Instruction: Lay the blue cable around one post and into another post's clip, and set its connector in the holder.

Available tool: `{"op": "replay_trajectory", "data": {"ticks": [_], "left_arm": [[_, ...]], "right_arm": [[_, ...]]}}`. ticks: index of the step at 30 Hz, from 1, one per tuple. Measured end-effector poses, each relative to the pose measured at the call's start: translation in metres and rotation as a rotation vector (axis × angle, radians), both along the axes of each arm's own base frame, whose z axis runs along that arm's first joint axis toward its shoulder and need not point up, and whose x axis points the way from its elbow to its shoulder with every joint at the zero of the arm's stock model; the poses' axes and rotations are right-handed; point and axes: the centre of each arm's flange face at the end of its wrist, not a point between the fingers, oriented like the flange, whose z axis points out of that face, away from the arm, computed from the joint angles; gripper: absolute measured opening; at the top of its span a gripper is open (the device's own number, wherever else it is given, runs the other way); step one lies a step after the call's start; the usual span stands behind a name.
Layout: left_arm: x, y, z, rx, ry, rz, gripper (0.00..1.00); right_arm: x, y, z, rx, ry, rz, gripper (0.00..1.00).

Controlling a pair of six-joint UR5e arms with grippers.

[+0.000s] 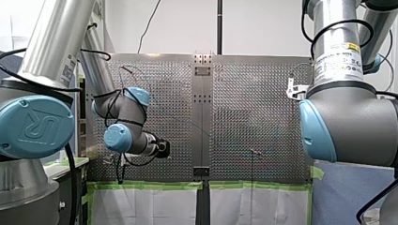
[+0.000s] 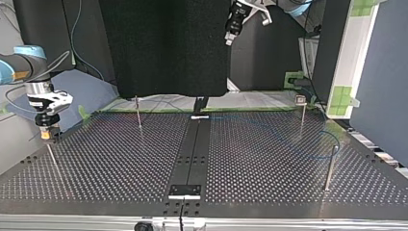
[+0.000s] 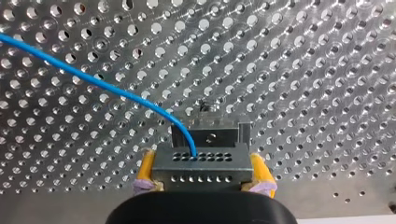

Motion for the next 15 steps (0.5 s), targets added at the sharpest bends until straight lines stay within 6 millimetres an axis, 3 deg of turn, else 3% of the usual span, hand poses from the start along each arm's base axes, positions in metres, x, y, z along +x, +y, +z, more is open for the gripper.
{"op": "replay_trajectory", "data": {"ticks": [15], "left_arm": [[0.0008,0.0015,0.0002,0.004,-0.004,0.017,0.95]], "right_arm": [[0.0029,-0.0072,-0.0027,0.007,0.014,0.016,0.00]]}}
